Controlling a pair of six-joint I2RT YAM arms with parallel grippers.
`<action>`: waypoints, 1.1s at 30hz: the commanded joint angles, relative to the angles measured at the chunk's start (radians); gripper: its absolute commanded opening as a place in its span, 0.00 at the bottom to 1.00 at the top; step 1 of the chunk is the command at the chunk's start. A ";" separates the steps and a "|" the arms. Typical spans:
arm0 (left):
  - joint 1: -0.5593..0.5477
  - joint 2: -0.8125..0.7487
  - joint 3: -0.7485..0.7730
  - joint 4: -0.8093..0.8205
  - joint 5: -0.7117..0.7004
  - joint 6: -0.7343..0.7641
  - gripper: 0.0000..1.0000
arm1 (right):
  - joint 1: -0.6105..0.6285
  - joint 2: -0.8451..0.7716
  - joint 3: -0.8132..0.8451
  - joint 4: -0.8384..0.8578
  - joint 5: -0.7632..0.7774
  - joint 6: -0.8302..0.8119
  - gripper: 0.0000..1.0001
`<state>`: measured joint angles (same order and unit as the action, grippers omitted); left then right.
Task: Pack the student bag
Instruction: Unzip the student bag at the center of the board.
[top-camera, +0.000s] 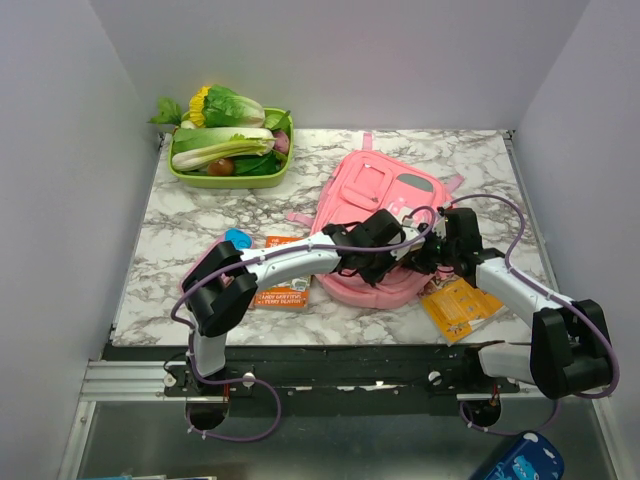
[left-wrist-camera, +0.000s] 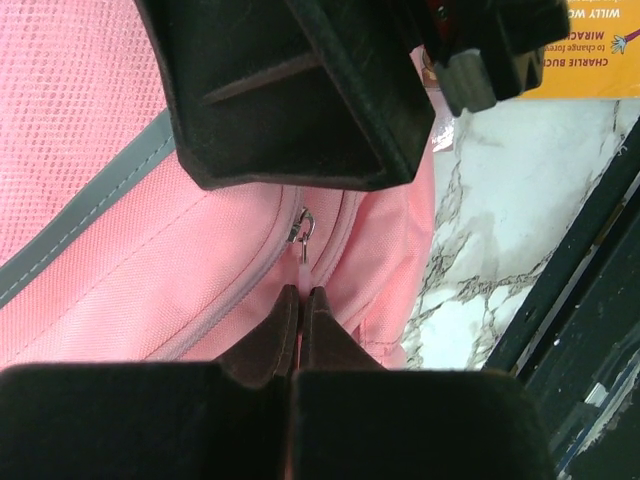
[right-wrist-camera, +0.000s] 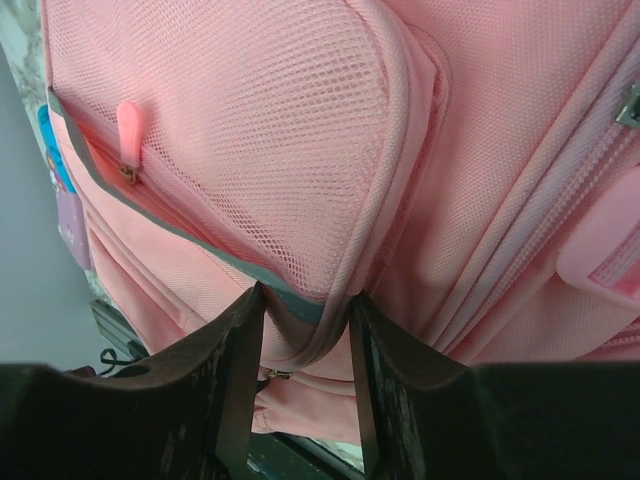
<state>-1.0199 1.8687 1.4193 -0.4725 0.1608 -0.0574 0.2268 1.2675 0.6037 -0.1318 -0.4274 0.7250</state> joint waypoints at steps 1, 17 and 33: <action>0.010 -0.068 0.000 -0.075 -0.012 -0.009 0.00 | 0.000 -0.007 0.002 0.032 0.013 0.011 0.43; 0.116 -0.126 -0.077 -0.049 -0.122 0.025 0.00 | 0.002 -0.086 -0.016 0.026 0.059 0.022 0.05; 0.396 -0.232 -0.187 -0.063 -0.153 0.129 0.00 | -0.052 -0.085 0.013 -0.019 0.065 -0.044 0.04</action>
<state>-0.6533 1.6829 1.2739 -0.5125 0.1001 0.0219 0.1936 1.1782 0.5934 -0.1253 -0.3656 0.7391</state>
